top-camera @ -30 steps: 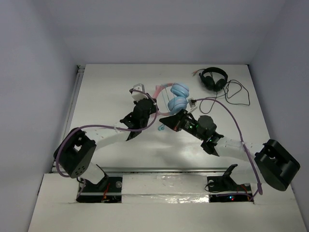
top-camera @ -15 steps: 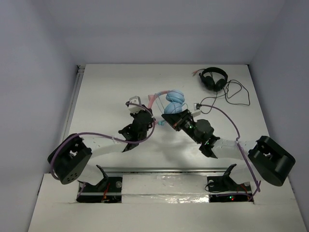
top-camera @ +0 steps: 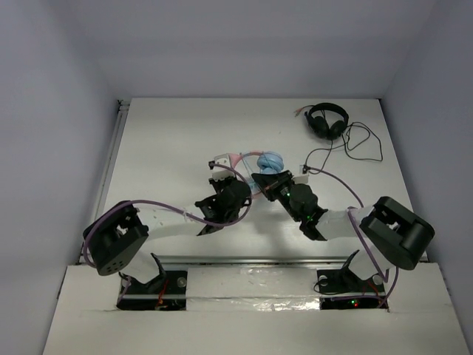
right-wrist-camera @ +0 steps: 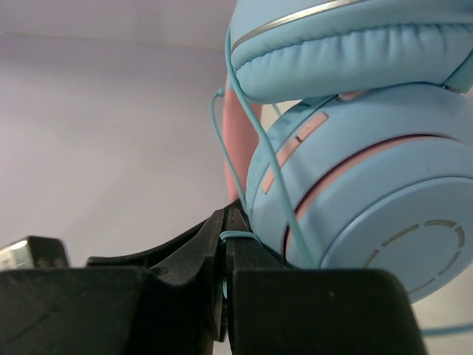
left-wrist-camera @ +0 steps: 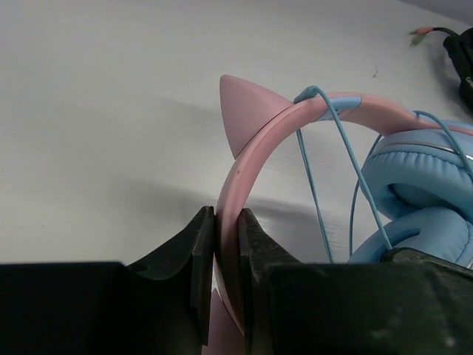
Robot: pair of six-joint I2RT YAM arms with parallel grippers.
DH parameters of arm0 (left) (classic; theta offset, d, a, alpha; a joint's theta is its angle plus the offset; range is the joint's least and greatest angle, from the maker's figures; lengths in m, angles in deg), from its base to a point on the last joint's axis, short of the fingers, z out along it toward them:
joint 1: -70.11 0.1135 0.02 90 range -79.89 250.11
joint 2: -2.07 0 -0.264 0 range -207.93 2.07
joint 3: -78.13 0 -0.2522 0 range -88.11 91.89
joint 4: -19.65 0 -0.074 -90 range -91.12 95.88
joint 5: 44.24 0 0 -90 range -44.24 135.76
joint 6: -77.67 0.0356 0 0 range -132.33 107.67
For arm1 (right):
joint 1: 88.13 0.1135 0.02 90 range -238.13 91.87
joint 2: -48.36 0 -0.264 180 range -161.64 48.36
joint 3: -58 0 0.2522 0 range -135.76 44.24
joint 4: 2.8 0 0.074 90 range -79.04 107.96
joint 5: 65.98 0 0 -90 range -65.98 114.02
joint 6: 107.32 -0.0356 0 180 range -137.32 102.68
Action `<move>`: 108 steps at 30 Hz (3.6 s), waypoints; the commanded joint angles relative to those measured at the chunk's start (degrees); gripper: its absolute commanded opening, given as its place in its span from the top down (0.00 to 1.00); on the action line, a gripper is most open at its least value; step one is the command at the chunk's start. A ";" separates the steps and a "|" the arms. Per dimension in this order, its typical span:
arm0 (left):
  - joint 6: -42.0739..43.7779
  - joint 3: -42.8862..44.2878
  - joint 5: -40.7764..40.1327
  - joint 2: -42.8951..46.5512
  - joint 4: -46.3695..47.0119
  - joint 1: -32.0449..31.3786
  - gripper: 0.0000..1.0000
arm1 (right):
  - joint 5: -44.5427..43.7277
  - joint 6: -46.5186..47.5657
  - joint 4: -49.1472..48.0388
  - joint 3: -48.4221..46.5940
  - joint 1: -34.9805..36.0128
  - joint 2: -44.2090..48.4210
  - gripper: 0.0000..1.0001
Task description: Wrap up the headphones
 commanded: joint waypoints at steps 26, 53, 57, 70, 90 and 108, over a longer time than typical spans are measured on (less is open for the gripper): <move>4.44 10.59 21.52 -4.03 1.31 8.28 1.00 | -10.89 15.99 40.67 -18.02 6.16 2.90 0.47; 1.19 9.97 36.90 -3.51 2.10 17.17 1.00 | -4.21 27.16 57.55 -27.95 7.39 15.20 0.21; 1.27 10.24 38.66 -3.77 1.93 17.17 1.00 | -4.39 28.48 57.56 -27.96 7.39 17.75 0.43; 1.53 9.62 45.52 -2.63 0.35 17.70 1.00 | -6.50 37.61 68.28 -34.02 7.39 24.07 1.00; 2.50 5.93 47.63 -11.14 3.86 17.70 1.00 | -8.78 40.08 74.52 -24.88 7.39 50.54 0.50; 3.29 0.66 41.48 6.03 0.62 18.23 0.18 | -17.39 41.58 84.62 -27.78 7.39 61.26 0.03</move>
